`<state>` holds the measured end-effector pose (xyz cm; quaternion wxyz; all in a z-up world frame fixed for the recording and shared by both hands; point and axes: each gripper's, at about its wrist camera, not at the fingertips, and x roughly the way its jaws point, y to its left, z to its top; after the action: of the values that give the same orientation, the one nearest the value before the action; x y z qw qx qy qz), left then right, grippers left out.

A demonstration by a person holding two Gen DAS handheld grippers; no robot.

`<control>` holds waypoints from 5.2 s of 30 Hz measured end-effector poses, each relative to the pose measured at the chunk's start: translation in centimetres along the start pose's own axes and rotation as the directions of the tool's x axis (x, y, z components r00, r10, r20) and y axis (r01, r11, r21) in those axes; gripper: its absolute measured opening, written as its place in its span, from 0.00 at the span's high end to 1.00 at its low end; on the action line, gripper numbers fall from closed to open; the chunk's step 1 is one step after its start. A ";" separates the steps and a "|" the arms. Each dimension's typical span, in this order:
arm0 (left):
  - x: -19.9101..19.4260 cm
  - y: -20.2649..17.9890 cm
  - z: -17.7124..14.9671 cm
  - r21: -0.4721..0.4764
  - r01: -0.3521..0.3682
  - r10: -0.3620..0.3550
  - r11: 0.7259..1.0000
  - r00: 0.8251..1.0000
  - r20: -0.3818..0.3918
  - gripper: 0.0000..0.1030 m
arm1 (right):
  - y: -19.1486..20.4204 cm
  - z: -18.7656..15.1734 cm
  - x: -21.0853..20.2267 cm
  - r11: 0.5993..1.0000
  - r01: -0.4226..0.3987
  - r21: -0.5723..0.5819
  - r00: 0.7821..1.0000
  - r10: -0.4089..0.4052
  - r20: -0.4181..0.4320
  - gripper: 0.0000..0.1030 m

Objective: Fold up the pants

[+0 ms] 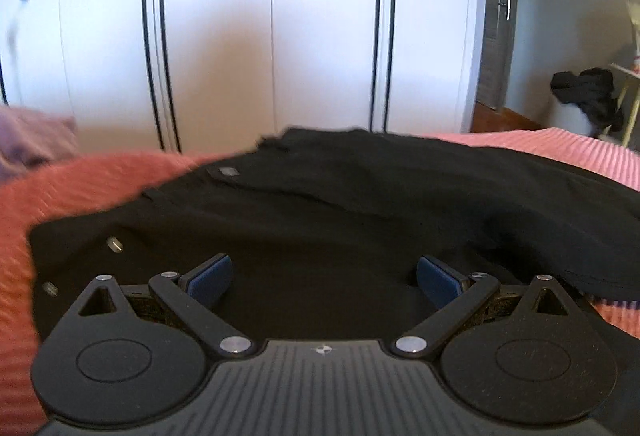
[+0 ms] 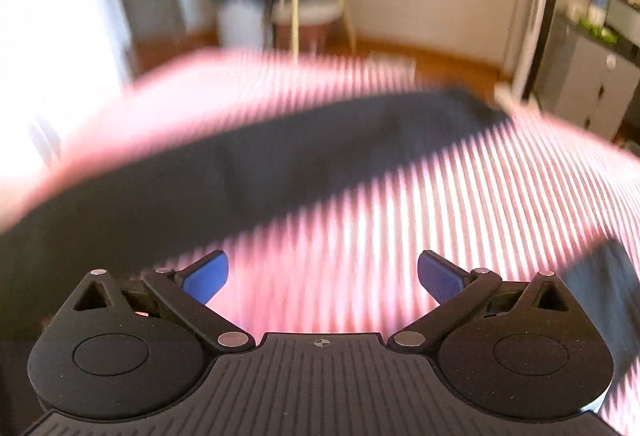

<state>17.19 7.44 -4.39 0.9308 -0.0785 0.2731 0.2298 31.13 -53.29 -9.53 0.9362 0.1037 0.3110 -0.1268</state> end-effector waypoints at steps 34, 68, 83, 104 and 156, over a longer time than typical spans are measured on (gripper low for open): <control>1.8 0.2 -1.4 -0.038 0.001 0.000 0.999 0.999 0.034 0.04 | -1.9 -0.3 0.7 0.958 0.076 0.277 0.979 -0.125 0.162 0.90; 11.7 -6.3 10.9 -0.487 0.532 -0.697 0.693 0.668 -0.262 0.04 | -12.3 -13.5 -4.7 0.873 -0.074 0.482 0.997 0.063 0.039 0.85; 14.6 -10.5 9.9 -0.458 0.517 -0.680 0.723 0.649 -0.341 0.97 | -14.3 -12.8 -4.7 0.883 -0.124 0.453 0.992 0.096 0.085 0.65; -10.8 8.2 -3.7 -0.451 0.446 -0.602 0.774 0.738 -0.304 0.60 | -25.9 -19.2 -16.5 0.792 -0.039 0.609 0.991 -0.048 0.126 0.86; -6.3 9.6 -6.7 -0.674 0.429 -0.753 0.602 0.587 -0.298 0.11 | -28.4 -19.3 -10.9 0.610 -0.237 0.756 0.964 0.246 0.104 0.80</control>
<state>4.83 11.67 -6.82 0.7669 -0.4875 0.4103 -0.0774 3.35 -73.00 -21.34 0.8117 0.5294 0.2167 -0.1181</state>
